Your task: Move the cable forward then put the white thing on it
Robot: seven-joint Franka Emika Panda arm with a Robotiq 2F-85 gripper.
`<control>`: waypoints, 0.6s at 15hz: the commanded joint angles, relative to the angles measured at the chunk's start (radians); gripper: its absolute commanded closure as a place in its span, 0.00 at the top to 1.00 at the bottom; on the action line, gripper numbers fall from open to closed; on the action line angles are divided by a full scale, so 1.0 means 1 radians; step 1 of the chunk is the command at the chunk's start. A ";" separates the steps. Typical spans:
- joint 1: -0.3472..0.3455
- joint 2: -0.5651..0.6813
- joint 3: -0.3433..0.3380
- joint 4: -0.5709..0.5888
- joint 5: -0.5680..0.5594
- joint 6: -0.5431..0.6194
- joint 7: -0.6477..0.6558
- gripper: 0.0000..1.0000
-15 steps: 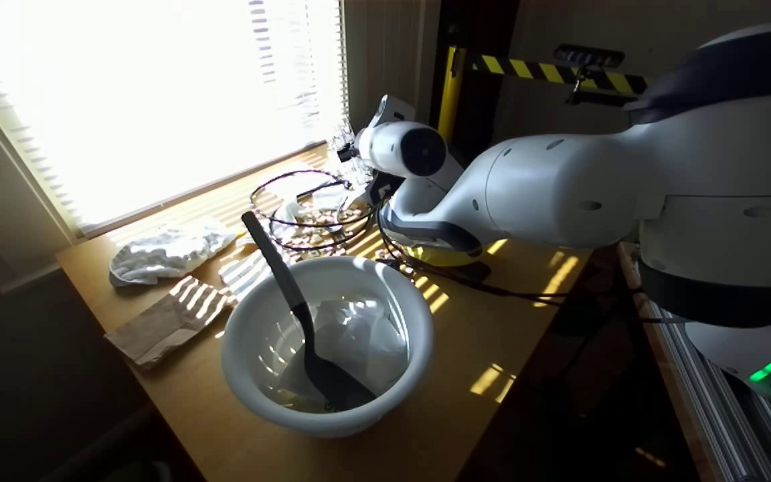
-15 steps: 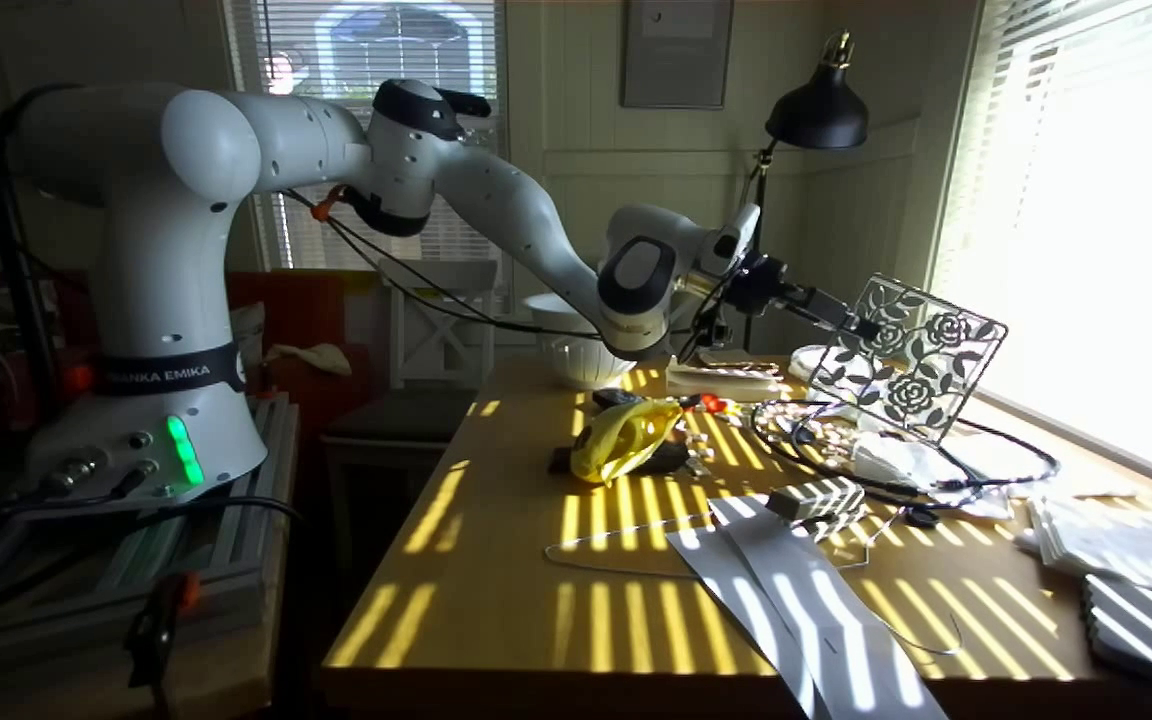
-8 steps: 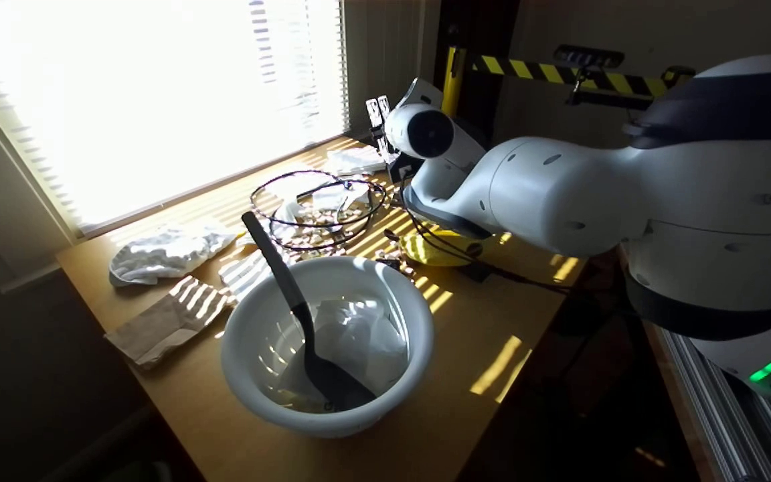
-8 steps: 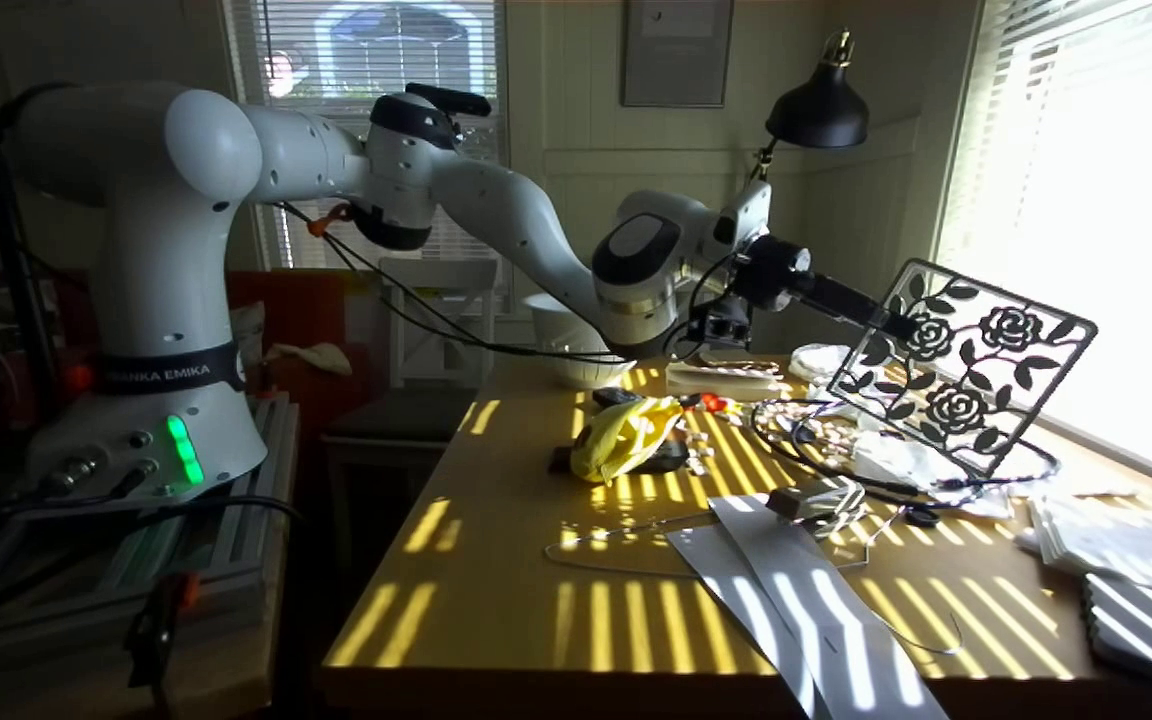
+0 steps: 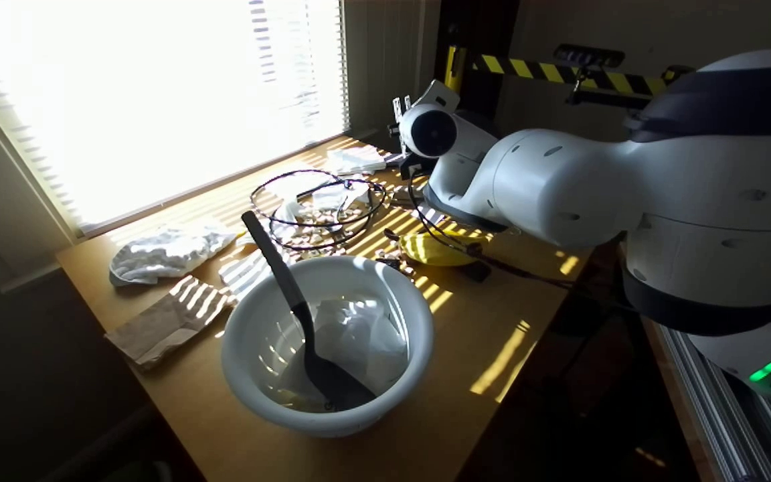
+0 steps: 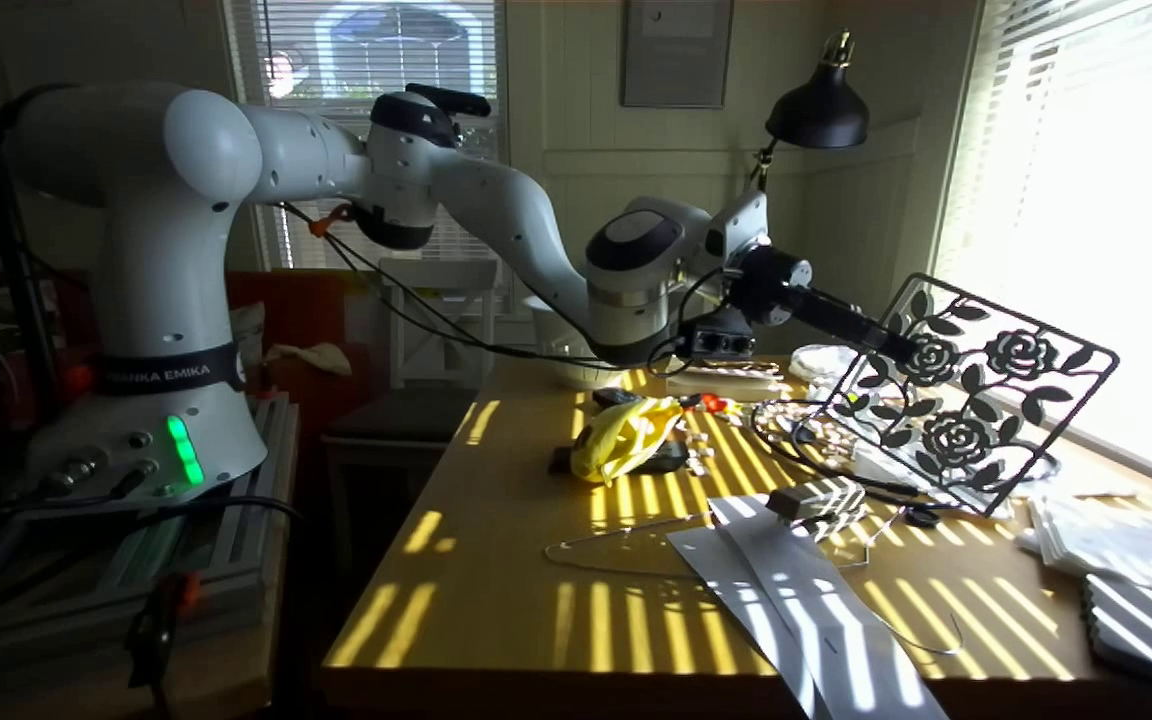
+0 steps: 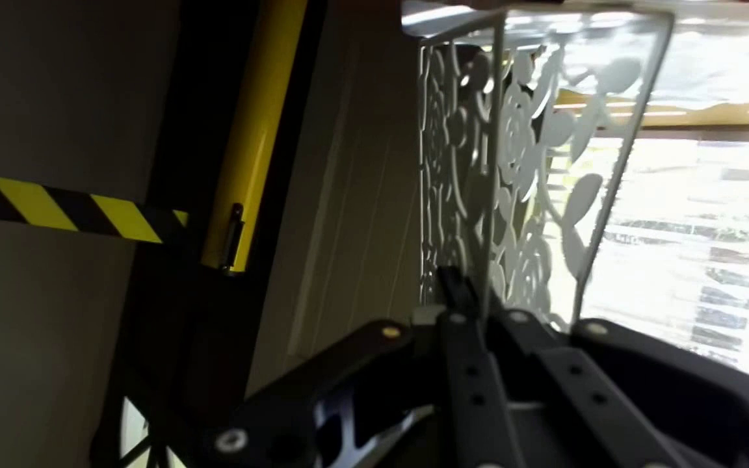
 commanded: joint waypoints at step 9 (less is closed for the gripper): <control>0.065 -0.002 -0.117 -0.020 -0.404 -0.037 0.488 0.01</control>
